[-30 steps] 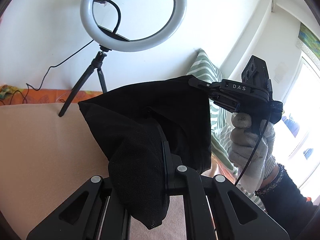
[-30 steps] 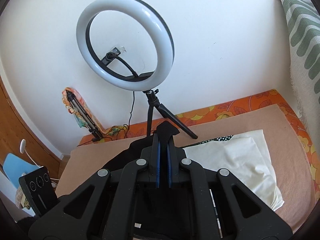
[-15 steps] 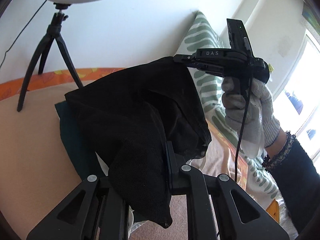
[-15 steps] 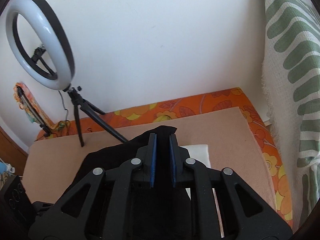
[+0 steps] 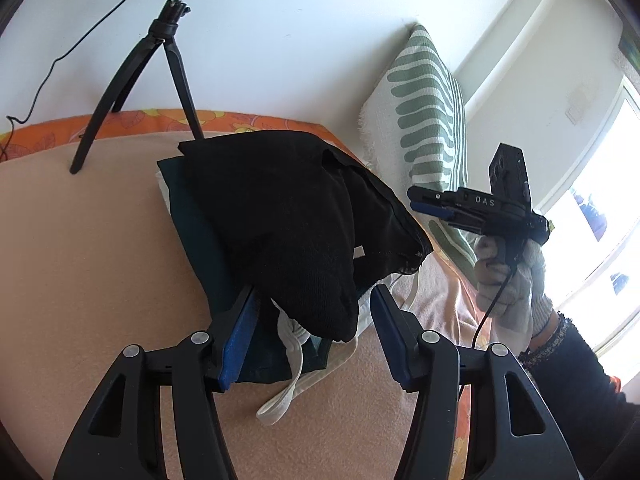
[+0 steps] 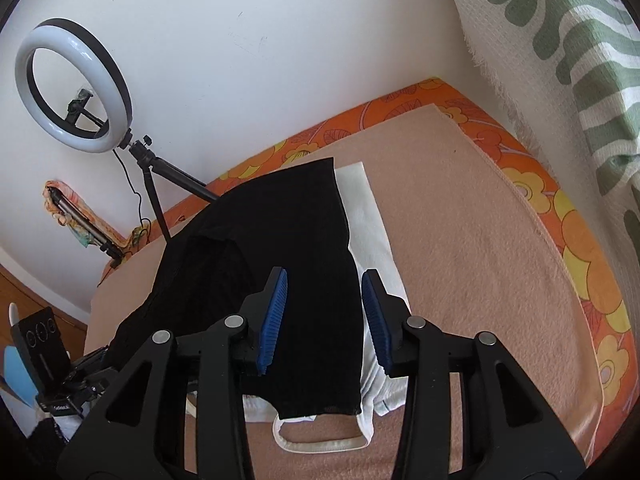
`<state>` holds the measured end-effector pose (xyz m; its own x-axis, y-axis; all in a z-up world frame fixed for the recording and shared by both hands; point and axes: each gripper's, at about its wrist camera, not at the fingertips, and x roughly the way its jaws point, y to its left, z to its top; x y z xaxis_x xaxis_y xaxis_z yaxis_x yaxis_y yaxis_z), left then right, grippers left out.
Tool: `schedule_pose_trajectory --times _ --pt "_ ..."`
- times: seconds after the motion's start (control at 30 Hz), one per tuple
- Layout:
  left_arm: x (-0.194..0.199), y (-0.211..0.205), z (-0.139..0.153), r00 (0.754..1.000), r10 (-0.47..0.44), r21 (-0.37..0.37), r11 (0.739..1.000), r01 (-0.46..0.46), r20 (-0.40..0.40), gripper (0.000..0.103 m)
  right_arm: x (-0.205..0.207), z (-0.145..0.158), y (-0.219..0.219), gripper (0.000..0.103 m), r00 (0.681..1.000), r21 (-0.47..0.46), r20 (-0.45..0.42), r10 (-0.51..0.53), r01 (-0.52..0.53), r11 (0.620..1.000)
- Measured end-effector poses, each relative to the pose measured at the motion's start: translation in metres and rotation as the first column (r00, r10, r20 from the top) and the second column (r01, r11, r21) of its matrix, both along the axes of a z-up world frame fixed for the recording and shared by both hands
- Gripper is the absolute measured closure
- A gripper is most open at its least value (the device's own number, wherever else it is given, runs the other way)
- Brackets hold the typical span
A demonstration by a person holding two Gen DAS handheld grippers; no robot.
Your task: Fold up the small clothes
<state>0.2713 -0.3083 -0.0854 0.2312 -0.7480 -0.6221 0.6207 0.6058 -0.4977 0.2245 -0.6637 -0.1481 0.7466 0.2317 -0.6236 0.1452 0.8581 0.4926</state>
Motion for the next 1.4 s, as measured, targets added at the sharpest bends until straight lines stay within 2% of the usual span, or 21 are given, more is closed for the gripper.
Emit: schedule_pose_trajectory --times 0.1,0.17,0.2,0.23,0.27,0.3,0.43,0.53,0.63,0.7,0.73,0.77,0.8,0.9,0.97,1.03,1.17,1.3,1.4 --pt "0.001 -0.004 0.000 1.000 -0.007 -0.003 1.000 0.007 0.000 0.049 -0.014 -0.013 0.006 0.062 0.999 0.053 -0.032 0.013 -0.011 0.999" --pt "0.003 -0.008 -0.002 1.000 -0.009 -0.007 1.000 0.009 -0.013 0.050 -0.017 -0.015 0.011 0.062 0.999 0.040 -0.043 0.021 -0.019 0.999" --pt "0.002 -0.008 -0.003 1.000 -0.011 -0.009 1.000 0.011 -0.019 0.057 -0.018 -0.015 0.013 0.064 0.999 0.033 -0.045 0.028 -0.026 0.999" --pt "0.003 -0.010 -0.004 0.999 -0.015 -0.006 1.000 0.015 -0.029 0.070 -0.018 -0.014 0.015 0.081 0.998 0.033 -0.045 0.037 -0.035 0.999" --pt "0.004 -0.011 -0.006 0.999 -0.015 -0.006 1.000 0.014 -0.044 0.079 -0.016 -0.012 0.016 0.096 0.997 0.032 -0.056 0.044 -0.042 0.999" --pt "0.005 -0.009 -0.008 0.998 -0.015 -0.017 1.000 0.014 -0.061 0.088 -0.015 -0.008 0.018 0.096 0.997 0.015 -0.060 0.040 -0.039 0.999" --pt "0.003 -0.006 -0.003 0.999 -0.003 -0.032 0.999 0.001 -0.047 0.089 -0.019 0.019 0.023 0.098 0.999 -0.104 -0.036 0.036 -0.039 0.994" --pt "-0.003 -0.008 -0.011 0.999 -0.020 0.027 0.999 0.021 -0.040 0.089 -0.019 0.025 0.016 0.098 0.997 -0.207 -0.073 -0.019 0.004 0.978" --pt "-0.012 -0.009 -0.017 0.999 -0.030 0.098 0.995 0.031 -0.015 0.089 -0.020 0.022 0.017 0.098 0.996 -0.228 -0.092 -0.010 -0.012 0.974" --pt "-0.018 -0.006 -0.017 0.999 -0.034 0.107 0.994 0.034 -0.002 0.087 -0.022 0.023 0.020 0.093 0.996 -0.248 -0.089 -0.020 -0.002 0.969" --pt "-0.020 -0.004 -0.017 1.000 -0.031 0.118 0.993 0.030 0.005 0.081 -0.024 0.023 0.022 0.084 0.996 -0.261 -0.086 -0.031 0.008 0.965" --pt "-0.023 -0.002 -0.015 1.000 -0.028 0.125 0.992 0.026 0.014 0.078 -0.025 0.024 0.022 0.070 0.996 -0.265 -0.083 -0.042 0.019 0.964" --pt "-0.025 0.000 -0.013 0.999 -0.026 0.128 0.992 0.023 0.024 0.075 -0.028 0.025 0.023 0.065 0.996 -0.264 -0.075 -0.049 0.027 0.964" --pt "-0.033 0.007 -0.006 0.998 -0.022 0.143 0.990 0.013 0.057 0.073 -0.036 0.031 0.031 0.063 0.997 -0.279 -0.055 -0.063 0.045 0.959" --pt "-0.038 0.013 0.000 0.997 -0.013 0.152 0.988 0.002 0.074 0.068 -0.043 0.037 0.037 0.058 0.997 -0.287 -0.041 -0.073 0.058 0.956" --pt "-0.044 0.018 0.005 0.996 -0.008 0.152 0.988 -0.005 0.089 0.055 -0.050 0.044 0.043 0.054 0.996 -0.293 -0.027 -0.083 0.071 0.953" --pt "-0.061 0.030 0.020 0.990 -0.006 0.160 0.987 -0.017 0.144 0.053 -0.065 0.058 0.060 0.048 0.995 -0.333 0.000 -0.099 0.094 0.938" --pt "-0.081 0.042 0.036 0.980 -0.007 0.167 0.985 -0.027 0.199 0.044 -0.083 0.076 0.082 0.044 0.994 -0.359 0.038 -0.102 0.109 0.927" --pt "-0.097 0.054 0.049 0.970 -0.005 0.158 0.987 -0.035 0.243 0.037 -0.098 0.092 0.105 0.037 0.992 -0.389 0.078 -0.095 0.118 0.914"
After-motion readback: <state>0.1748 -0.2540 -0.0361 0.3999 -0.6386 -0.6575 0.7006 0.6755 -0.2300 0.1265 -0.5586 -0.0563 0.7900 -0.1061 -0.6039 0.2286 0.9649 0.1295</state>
